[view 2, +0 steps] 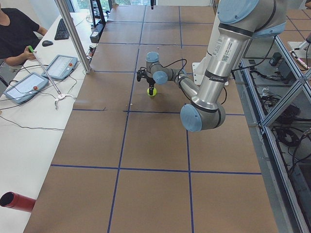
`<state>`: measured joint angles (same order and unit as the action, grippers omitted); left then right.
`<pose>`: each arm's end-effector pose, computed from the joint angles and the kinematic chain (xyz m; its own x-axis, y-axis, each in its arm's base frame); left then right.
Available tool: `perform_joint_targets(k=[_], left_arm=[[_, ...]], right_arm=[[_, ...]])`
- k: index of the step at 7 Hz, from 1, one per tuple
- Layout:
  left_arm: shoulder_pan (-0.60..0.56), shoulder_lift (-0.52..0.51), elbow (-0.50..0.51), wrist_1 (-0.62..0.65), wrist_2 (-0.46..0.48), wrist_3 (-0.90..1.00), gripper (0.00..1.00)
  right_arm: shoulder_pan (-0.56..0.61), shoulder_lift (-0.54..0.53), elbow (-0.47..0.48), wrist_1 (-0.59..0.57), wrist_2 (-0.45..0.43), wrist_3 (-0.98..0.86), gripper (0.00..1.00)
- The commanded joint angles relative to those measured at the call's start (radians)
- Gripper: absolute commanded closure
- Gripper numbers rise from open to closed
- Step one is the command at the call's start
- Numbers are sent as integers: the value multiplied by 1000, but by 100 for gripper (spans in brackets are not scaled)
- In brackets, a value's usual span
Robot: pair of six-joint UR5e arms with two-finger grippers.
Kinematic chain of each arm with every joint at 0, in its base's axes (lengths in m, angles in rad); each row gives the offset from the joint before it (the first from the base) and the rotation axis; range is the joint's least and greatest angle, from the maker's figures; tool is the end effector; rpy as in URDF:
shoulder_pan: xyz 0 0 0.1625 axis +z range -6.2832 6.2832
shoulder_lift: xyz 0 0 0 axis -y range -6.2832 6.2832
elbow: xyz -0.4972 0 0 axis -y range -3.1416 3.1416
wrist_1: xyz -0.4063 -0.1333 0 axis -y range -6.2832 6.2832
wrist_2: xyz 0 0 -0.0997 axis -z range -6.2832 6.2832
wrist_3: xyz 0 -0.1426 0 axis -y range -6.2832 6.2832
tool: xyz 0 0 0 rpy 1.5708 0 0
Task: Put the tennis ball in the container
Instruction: 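Lift the tennis ball with the left gripper away from the table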
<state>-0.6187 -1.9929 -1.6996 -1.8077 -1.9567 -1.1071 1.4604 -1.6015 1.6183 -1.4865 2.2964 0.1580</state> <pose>0.5353 -0.4789 0.4259 0.6571 0.0408 -0.7527 0.0292 0.9964 0.0795 -0.0168 -0.5021 0.7487 0.7442 0.0085 0.6679 -0.0076 1.0000 -0.0042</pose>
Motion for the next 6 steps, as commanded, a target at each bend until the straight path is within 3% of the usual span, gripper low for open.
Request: perform_joint_targets(k=[1,4,6], left_arm=[[-22,37,-122,75,-5,10,100],[-180,-77,-319,495,-46,139,100],[-259,-241,-399,785,-122,177,100]], right_arm=[[0,0,0,0,0,0,0],[0,0,0,0,0,0,0],[0,0,0,0,0,0,0]])
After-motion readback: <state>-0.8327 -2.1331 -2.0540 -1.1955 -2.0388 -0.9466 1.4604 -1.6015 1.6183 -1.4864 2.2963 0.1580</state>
